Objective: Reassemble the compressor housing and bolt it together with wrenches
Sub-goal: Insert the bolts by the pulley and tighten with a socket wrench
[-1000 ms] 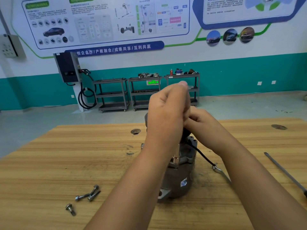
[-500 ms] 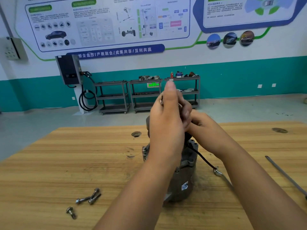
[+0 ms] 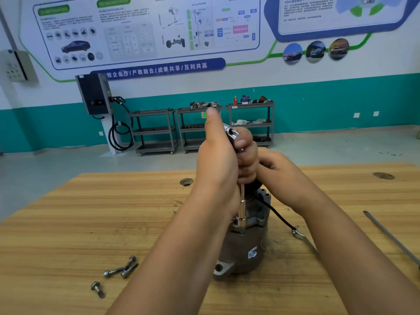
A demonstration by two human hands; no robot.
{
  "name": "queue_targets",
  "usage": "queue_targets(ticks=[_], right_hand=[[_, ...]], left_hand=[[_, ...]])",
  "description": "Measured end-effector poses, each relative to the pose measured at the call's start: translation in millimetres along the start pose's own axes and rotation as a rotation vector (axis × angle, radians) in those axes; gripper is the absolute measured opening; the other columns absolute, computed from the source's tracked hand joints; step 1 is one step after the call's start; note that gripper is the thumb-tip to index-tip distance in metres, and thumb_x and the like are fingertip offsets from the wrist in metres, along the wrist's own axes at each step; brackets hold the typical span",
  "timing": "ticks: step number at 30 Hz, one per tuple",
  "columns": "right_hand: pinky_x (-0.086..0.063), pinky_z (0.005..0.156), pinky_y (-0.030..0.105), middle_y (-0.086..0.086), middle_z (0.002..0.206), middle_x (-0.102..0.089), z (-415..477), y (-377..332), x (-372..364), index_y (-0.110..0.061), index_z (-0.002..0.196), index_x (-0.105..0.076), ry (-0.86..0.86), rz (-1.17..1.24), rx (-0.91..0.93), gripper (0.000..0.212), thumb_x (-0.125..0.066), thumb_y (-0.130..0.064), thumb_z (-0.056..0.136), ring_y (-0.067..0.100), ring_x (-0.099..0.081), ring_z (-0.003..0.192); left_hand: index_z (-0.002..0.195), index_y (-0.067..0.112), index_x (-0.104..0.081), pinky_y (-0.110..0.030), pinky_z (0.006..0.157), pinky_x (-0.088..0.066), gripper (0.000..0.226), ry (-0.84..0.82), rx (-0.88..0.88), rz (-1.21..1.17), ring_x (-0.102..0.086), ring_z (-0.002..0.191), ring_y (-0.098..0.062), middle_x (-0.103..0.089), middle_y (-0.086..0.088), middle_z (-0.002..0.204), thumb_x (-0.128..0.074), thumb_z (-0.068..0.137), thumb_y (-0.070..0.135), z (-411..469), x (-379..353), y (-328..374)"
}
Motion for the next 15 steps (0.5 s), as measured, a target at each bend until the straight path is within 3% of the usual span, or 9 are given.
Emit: queue_targets(ticks=[6, 8, 11, 15], right_hand=[[-0.041, 0.085, 0.018, 0.019, 0.109, -0.064, -0.5, -2.2, -2.9, 0.004, 0.105, -0.065, -0.018, 0.013, -0.005, 0.021, -0.047, -0.002, 0.096, 0.01, -0.054, 0.093], [-0.042, 0.084, 0.014, 0.012, 0.108, -0.066, -0.5, -2.1, -4.0, -0.002, 0.104, -0.066, -0.035, 0.006, -0.018, 0.021, -0.048, -0.005, 0.096, 0.008, -0.055, 0.095], [-0.042, 0.079, 0.007, -0.018, 0.097, -0.069, -2.2, -7.7, -2.5, -0.035, 0.092, -0.071, -0.042, -0.024, -0.006, 0.025, -0.051, -0.02, 0.094, -0.006, -0.058, 0.093], [-0.039, 0.094, 0.025, -0.031, 0.107, -0.063, -3.2, -18.2, 6.9, -0.057, 0.088, -0.067, 0.03, -0.03, 0.023, 0.034, -0.054, -0.026, 0.093, -0.009, -0.051, 0.111]], left_hand=[[0.036, 0.02, -0.033, -0.017, 0.039, -0.011, 0.073, -0.051, 0.122, -0.035, -0.015, 0.029, -0.009, -0.02, 0.005, 0.034, -0.012, 0.098, 0.053, -1.4, -0.8, -0.4], [0.039, 0.019, -0.036, -0.019, 0.039, -0.011, 0.072, -0.033, 0.048, -0.044, -0.015, 0.03, -0.008, -0.02, 0.005, 0.035, -0.013, 0.098, 0.055, -5.9, -3.5, 6.7], [0.053, 0.016, -0.042, -0.023, 0.041, -0.018, 0.063, -0.008, -0.182, -0.088, -0.021, 0.037, -0.009, -0.027, 0.005, 0.041, -0.018, 0.096, 0.055, -13.6, -3.2, 38.3], [0.075, 0.017, -0.045, -0.023, 0.055, -0.03, 0.044, -0.022, -0.387, -0.095, -0.034, 0.052, -0.009, -0.039, 0.007, 0.056, -0.026, 0.096, 0.051, -24.1, -2.9, 64.1]])
Point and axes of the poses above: each hand's wrist, its own z-axis towards the middle knuckle, its own x-axis out of the back of the hand, y = z × x, the point moved 9 cm from there along z, towards the middle knuckle
